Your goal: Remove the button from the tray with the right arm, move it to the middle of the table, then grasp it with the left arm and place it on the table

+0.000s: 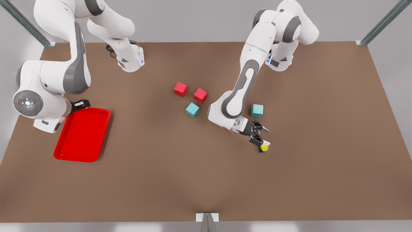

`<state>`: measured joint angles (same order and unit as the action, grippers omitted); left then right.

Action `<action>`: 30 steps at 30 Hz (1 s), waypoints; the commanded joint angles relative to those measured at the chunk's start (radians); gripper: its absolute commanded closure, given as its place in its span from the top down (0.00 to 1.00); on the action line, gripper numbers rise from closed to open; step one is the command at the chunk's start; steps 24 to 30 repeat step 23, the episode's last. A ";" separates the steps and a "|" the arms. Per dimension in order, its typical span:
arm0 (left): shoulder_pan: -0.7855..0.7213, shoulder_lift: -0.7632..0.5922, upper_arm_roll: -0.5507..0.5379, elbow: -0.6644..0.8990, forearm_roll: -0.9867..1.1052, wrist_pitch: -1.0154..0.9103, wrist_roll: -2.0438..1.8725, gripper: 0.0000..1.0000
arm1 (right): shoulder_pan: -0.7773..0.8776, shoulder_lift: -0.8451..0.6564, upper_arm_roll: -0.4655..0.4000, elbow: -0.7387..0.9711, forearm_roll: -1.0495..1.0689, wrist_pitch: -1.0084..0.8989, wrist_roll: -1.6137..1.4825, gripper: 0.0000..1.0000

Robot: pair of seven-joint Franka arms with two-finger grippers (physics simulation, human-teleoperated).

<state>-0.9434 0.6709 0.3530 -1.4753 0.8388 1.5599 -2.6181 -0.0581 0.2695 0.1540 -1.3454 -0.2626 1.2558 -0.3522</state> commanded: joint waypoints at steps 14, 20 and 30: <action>0.629 -0.628 -0.229 -0.037 -0.782 -0.196 2.728 1.00 | 0.001 0.004 0.001 0.117 0.122 0.077 -0.004 1.00; 0.629 -0.628 -0.241 -0.037 -0.784 -0.212 2.739 1.00 | 0.017 0.005 0.001 0.112 0.122 0.057 0.002 1.00; 0.629 -0.628 -0.241 -0.037 -0.784 -0.212 2.739 1.00 | 0.021 0.005 0.001 0.112 0.128 0.057 0.222 1.00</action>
